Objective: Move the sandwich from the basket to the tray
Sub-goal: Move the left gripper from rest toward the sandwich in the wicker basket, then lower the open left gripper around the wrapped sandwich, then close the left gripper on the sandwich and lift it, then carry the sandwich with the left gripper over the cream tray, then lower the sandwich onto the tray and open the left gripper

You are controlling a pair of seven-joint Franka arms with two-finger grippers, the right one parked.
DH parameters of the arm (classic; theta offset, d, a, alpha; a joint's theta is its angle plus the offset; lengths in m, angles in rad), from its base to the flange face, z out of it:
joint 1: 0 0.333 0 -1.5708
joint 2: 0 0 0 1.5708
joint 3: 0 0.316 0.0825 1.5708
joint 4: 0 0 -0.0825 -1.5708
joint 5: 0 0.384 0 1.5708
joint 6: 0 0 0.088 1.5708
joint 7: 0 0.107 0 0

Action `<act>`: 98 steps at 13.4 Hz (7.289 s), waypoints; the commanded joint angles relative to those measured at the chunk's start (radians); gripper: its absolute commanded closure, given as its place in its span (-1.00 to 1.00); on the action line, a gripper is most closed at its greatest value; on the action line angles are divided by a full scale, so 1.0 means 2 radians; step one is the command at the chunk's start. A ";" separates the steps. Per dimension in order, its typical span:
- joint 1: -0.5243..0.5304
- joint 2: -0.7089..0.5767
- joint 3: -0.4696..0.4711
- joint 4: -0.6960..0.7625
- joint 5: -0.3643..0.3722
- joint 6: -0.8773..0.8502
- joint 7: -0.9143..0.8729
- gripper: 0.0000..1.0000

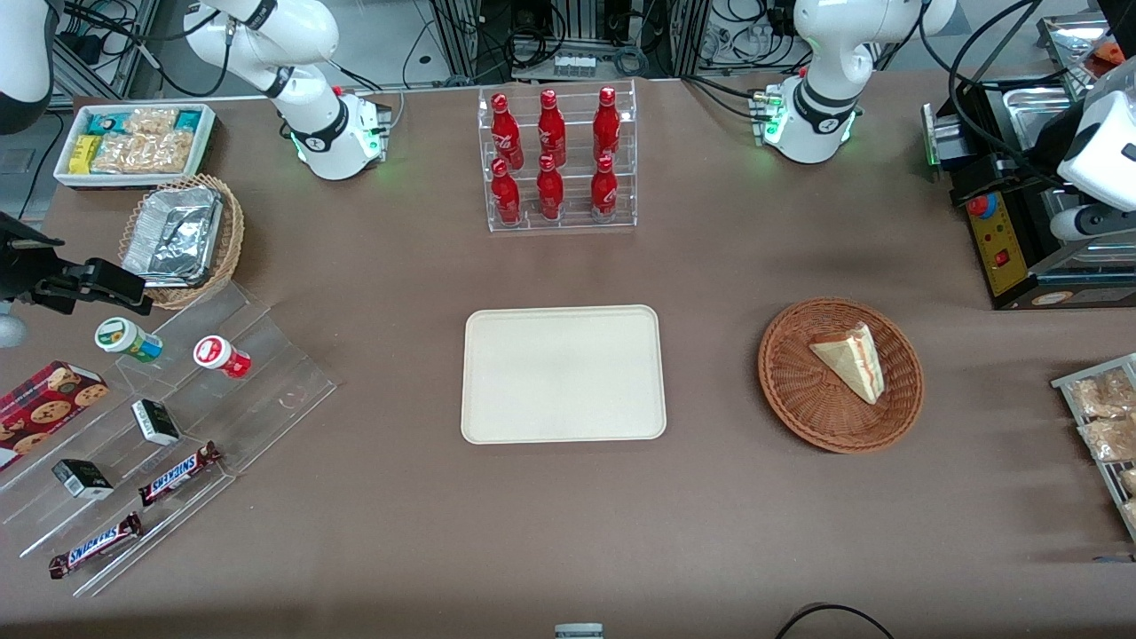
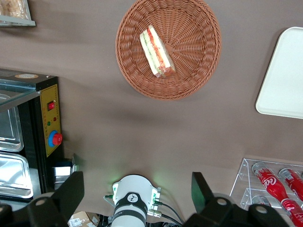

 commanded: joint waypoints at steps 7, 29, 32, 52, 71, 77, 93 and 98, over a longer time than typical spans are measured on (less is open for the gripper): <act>0.002 0.004 0.001 -0.023 -0.011 0.046 0.001 -1.00; -0.004 0.019 -0.001 -0.357 0.003 0.445 -0.184 -1.00; -0.003 0.048 -0.001 -0.357 0.002 0.468 -0.184 -1.00; -0.016 0.142 0.000 -0.357 0.005 0.581 -0.302 1.00; -0.179 0.154 -0.014 -0.146 0.000 0.319 -0.192 1.00; -0.250 0.242 -0.014 -0.062 -0.027 0.322 -0.196 1.00; -0.320 0.427 -0.013 0.106 -0.021 0.383 -0.208 1.00; -0.319 0.431 -0.011 0.106 -0.020 0.396 -0.209 1.00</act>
